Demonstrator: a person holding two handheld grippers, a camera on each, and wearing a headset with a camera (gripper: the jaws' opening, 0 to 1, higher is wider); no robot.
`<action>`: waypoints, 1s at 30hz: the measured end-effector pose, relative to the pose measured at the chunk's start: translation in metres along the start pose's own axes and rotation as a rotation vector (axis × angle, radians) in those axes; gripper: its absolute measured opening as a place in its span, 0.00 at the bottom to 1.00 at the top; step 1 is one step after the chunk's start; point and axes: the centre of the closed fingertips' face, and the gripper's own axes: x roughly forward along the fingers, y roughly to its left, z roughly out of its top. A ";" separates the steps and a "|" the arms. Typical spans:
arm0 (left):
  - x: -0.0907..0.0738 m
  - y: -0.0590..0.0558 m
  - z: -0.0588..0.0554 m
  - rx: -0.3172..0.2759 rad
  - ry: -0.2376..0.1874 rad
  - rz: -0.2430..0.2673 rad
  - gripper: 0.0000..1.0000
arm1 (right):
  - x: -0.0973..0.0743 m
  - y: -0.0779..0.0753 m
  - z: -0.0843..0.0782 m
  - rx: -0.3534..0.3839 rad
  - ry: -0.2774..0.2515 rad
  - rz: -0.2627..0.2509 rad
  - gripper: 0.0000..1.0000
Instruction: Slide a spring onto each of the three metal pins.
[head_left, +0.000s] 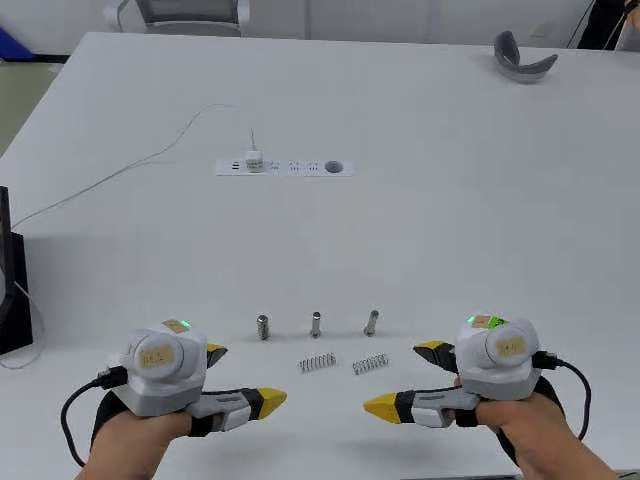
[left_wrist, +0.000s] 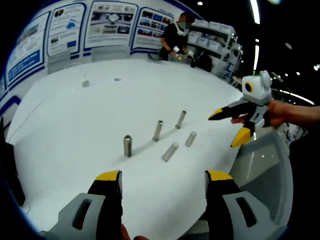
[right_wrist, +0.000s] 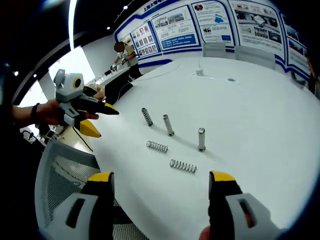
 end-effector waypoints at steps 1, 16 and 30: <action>0.001 -0.001 0.000 0.004 0.005 -0.005 0.69 | 0.000 0.000 -0.001 0.004 -0.002 0.000 0.79; 0.020 -0.012 0.009 0.072 0.038 -0.052 0.68 | -0.005 0.003 -0.008 0.019 0.009 0.000 0.81; 0.039 -0.019 0.015 0.153 0.085 -0.091 0.66 | -0.007 0.002 -0.011 0.019 0.007 -0.001 0.82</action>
